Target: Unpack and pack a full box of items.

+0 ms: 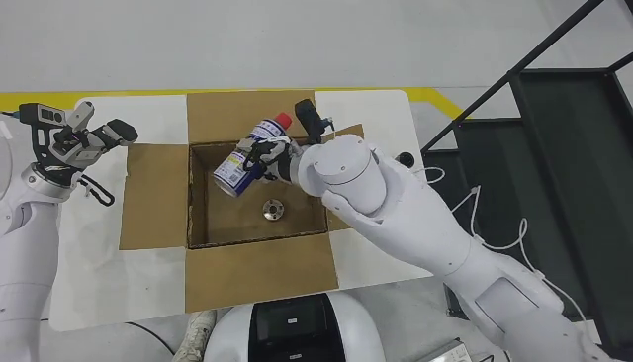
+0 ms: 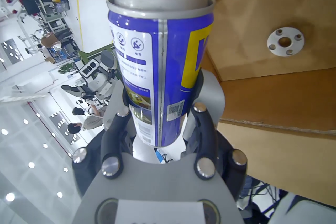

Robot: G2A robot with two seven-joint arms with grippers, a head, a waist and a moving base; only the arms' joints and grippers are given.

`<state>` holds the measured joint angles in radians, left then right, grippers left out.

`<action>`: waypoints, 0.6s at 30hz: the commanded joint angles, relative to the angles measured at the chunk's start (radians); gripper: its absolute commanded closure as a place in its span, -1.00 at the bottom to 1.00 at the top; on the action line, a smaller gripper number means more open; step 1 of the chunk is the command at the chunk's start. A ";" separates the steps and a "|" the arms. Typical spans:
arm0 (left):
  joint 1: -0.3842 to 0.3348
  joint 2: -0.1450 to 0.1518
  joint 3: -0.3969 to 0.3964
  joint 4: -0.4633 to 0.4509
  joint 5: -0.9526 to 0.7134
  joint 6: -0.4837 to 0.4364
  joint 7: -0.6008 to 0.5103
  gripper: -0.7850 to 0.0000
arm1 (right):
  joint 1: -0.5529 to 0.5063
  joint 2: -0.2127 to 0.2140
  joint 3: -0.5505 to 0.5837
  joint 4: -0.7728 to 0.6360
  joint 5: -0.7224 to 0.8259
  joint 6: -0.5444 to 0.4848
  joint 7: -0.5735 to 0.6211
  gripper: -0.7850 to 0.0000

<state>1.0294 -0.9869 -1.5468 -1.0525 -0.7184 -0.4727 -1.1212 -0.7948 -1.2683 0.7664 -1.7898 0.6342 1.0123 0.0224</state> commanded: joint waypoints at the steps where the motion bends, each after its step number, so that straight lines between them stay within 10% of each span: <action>1: 0.000 0.000 0.000 0.000 0.000 0.000 0.000 -1.00 | 0.009 0.032 0.008 0.003 -0.047 0.000 0.097 1.00; 18: 0.000 0.000 0.000 0.000 0.000 0.000 0.000 -1.00 | 0.023 0.043 -0.048 0.007 -0.212 -0.111 0.157 1.00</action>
<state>1.0294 -0.9868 -1.5468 -1.0525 -0.7184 -0.4727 -1.1212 -0.7829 -1.2285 0.7391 -1.7834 0.4827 0.9273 0.1388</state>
